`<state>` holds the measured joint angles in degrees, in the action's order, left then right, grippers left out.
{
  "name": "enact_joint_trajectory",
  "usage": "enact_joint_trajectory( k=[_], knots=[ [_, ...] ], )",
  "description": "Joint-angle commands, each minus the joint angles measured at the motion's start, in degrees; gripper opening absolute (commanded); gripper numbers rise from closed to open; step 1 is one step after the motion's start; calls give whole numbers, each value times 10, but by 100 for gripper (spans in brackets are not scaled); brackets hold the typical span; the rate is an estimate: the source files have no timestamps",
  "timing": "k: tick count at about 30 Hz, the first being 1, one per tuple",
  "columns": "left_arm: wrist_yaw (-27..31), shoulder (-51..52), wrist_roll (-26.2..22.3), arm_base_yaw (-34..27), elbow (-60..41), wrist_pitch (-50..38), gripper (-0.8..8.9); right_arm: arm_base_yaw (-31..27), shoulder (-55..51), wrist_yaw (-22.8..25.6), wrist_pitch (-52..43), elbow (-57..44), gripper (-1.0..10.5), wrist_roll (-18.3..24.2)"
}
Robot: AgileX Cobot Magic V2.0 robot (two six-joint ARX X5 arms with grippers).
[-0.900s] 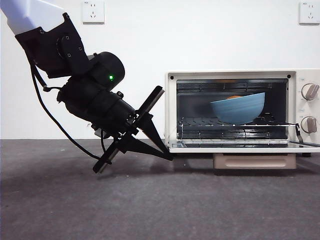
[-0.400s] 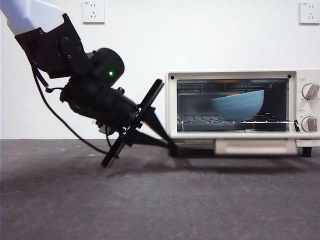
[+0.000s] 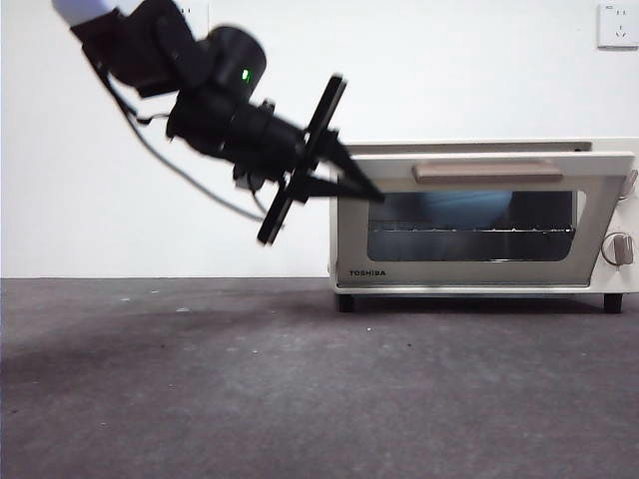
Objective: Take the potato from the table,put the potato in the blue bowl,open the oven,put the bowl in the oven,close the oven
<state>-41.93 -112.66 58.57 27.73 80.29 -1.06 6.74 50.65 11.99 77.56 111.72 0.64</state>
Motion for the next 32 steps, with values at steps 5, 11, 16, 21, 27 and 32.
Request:
enact_joint_trajectory(
  k=[5, 11, 16, 21, 27, 32],
  knots=[
    [-1, -5, 0, -9, 33, 8, -6, 0, -3, 0, 11, -4, -12, -6],
    [0, -5, 15, -24, 59, 8, -6, 0, -3, 0, 11, -4, -12, -7],
    [-32, -5, 19, -39, 76, 8, -6, 0, -3, 0, 11, -6, -12, -6],
    [-111, 0, -12, -41, 84, 8, -6, 0, -3, 0, 11, -24, -12, -6],
    [-140, 85, -204, -30, 84, 135, -6, 0, -3, 0, 11, -81, -12, -4],
    [-6, 215, -405, -16, 84, 346, -6, 0, -3, -31, 11, -134, -12, -4]
  ],
)
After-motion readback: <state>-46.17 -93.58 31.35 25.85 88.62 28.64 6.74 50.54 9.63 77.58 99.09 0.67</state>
